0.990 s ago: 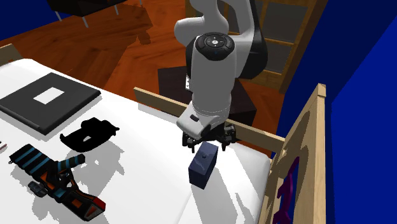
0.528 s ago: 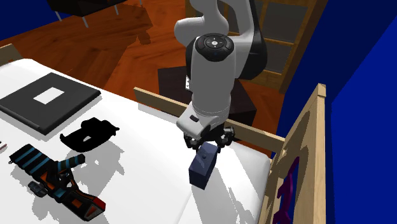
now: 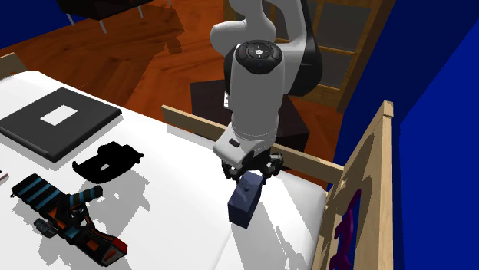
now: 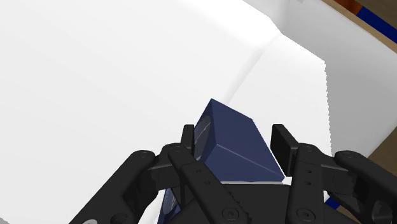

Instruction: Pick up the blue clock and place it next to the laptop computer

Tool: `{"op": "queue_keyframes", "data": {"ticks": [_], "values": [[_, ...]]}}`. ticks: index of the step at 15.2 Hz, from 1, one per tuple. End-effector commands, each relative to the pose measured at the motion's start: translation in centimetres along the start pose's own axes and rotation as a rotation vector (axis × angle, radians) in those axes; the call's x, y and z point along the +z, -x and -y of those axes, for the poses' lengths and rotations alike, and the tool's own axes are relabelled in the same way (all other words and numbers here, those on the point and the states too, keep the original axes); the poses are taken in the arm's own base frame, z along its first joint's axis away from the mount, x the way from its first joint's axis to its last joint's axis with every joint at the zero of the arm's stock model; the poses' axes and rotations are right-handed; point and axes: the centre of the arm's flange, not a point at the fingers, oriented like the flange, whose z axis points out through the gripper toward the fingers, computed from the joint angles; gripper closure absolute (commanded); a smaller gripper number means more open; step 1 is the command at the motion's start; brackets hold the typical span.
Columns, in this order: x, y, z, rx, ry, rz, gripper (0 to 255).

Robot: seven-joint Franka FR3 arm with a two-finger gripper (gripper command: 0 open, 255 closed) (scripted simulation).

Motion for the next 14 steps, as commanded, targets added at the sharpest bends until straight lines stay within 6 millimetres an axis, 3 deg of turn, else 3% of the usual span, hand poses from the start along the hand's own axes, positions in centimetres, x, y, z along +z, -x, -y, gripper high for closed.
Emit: {"op": "queue_keyframes", "data": {"ticks": [1, 14], "values": [[0.0, 0.0, 0.0, 0.000, 0.000, 0.000, 255], [-6.9, 0.0, 0.0, 0.000, 0.000, 0.000, 255]]}}
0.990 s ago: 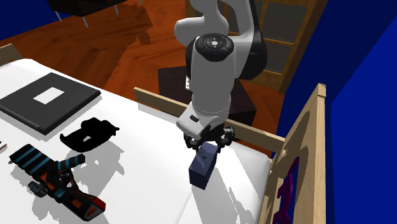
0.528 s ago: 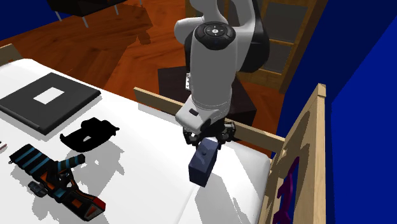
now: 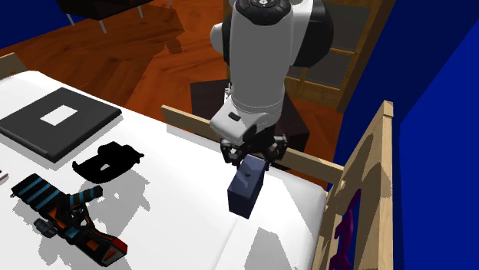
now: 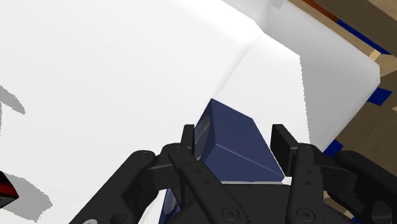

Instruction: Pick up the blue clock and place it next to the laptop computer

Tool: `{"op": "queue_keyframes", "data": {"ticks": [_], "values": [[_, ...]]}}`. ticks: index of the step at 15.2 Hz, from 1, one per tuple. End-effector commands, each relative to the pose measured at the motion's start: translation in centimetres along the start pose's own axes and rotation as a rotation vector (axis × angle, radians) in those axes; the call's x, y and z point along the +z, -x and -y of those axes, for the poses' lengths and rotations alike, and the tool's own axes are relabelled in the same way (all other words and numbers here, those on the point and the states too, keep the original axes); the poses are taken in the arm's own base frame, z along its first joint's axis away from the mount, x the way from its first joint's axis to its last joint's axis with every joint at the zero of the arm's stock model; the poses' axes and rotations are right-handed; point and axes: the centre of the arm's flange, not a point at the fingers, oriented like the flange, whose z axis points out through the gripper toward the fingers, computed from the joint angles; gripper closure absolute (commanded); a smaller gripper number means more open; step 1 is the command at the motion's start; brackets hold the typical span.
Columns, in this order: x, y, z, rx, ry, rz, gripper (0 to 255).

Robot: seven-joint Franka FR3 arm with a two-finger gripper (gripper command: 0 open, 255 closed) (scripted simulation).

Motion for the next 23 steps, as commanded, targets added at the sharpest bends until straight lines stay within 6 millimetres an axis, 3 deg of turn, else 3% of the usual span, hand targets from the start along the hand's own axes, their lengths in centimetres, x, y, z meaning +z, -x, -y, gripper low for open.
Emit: {"op": "queue_keyframes", "data": {"ticks": [1, 21, 23], "values": [[-1.1, 0.1, -0.1, 0.000, 0.000, 0.000, 255], [-11.6, 0.1, 0.0, 0.000, 0.000, 0.000, 255], [-11.6, 1.9, -1.9, 0.000, 0.000, 0.000, 255]]}}
